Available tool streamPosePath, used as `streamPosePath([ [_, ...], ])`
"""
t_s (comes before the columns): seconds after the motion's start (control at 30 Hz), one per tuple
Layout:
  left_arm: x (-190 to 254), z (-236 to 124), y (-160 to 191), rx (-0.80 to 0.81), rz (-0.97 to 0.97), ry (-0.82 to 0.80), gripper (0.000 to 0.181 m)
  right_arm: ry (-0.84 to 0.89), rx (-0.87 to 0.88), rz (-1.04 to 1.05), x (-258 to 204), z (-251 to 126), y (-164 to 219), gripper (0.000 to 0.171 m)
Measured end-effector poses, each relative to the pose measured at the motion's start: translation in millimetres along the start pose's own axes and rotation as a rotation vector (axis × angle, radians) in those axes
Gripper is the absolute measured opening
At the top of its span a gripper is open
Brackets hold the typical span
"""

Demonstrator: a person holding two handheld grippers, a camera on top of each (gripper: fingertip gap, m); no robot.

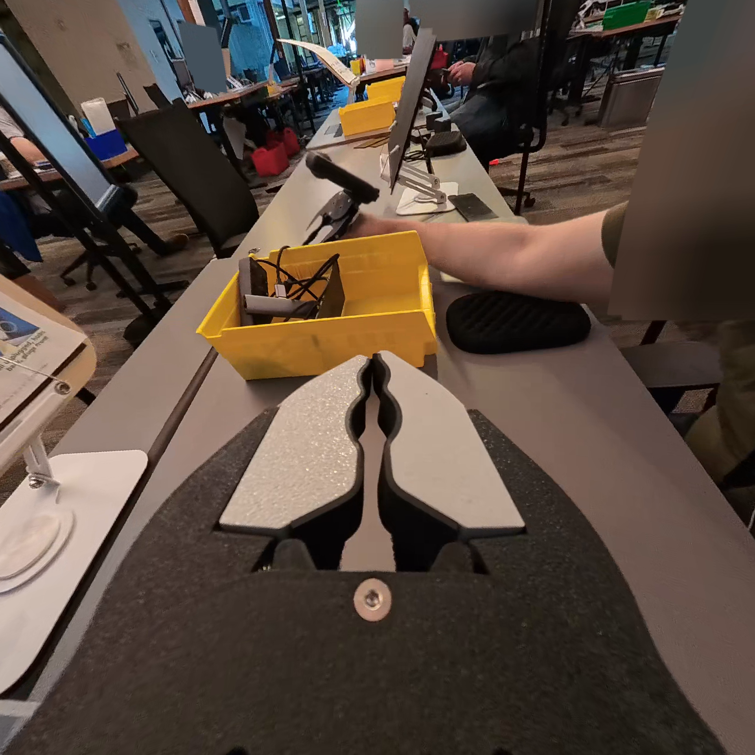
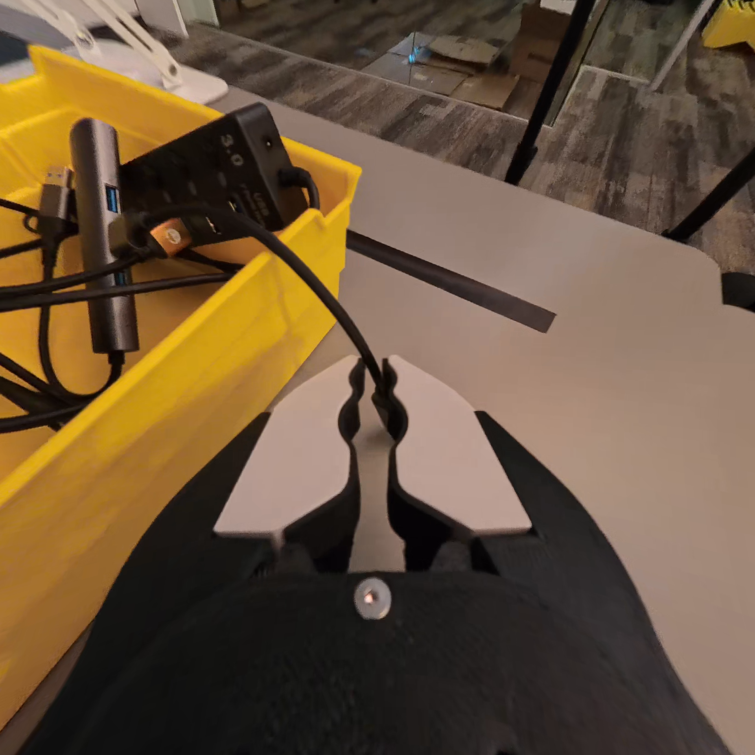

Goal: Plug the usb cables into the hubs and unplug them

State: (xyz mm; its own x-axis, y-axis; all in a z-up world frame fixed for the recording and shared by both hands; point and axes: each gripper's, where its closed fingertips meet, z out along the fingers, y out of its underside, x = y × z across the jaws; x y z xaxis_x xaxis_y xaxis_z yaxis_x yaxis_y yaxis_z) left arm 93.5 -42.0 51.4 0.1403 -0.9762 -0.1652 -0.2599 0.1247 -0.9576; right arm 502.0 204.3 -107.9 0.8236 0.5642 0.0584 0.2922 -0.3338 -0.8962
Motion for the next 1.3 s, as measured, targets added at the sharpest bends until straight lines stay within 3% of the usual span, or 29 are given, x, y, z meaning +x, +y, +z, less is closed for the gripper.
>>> streamPosePath([
  [0.13,7,6,0,-0.034,0.031,-0.013,0.000,-0.056,0.029,0.046,-1,-6,-5,0.005],
  [0.23,9,10,-4,-0.036,0.031,-0.033,0.000,-0.052,0.068,0.004,-5,-26,-41,0.006],
  [0.33,9,15,-8,-0.038,0.022,-0.048,0.000,-0.094,0.066,-0.041,-33,-40,-89,0.007],
  [0.43,12,20,-12,-0.055,0.027,-0.063,0.000,-0.180,-0.070,-0.167,-81,-33,-111,0.005],
  [0.5,16,20,-14,-0.063,0.037,-0.074,0.000,-0.298,-0.206,-0.217,-116,-16,-104,0.005],
  [0.63,21,9,-23,-0.053,0.046,-0.112,0.000,-0.207,-0.667,-0.170,-97,18,-34,0.005],
  [0.7,20,-2,-27,-0.053,0.059,-0.154,0.000,-0.183,-0.662,-0.129,-94,20,-31,0.006],
  [0.77,14,-19,-29,-0.069,0.076,-0.226,0.000,-0.166,-0.551,-0.132,-94,17,-47,0.007],
  [0.87,-7,-57,-32,-0.122,0.142,-0.416,0.000,-0.129,-0.357,-0.171,-95,-1,-82,0.031],
  [1.0,-47,-140,-45,-0.205,0.245,-0.804,0.000,-0.036,-0.135,-0.109,-100,-36,-135,0.034],
  [1.07,-56,-175,-42,-0.217,0.207,-0.905,0.000,0.023,-0.084,-0.066,-104,-53,-144,0.038],
  [1.17,-64,-216,-10,-0.318,0.049,-0.950,0.000,0.122,-0.133,0.061,-111,-64,-120,0.045],
  [1.23,-75,-253,9,-0.392,-0.024,-1.081,0.000,0.118,-0.173,0.046,-119,-60,-94,0.040],
  [1.3,-80,-290,36,-0.520,-0.109,-1.202,0.003,0.213,-0.391,0.065,-100,-65,-60,0.043],
])
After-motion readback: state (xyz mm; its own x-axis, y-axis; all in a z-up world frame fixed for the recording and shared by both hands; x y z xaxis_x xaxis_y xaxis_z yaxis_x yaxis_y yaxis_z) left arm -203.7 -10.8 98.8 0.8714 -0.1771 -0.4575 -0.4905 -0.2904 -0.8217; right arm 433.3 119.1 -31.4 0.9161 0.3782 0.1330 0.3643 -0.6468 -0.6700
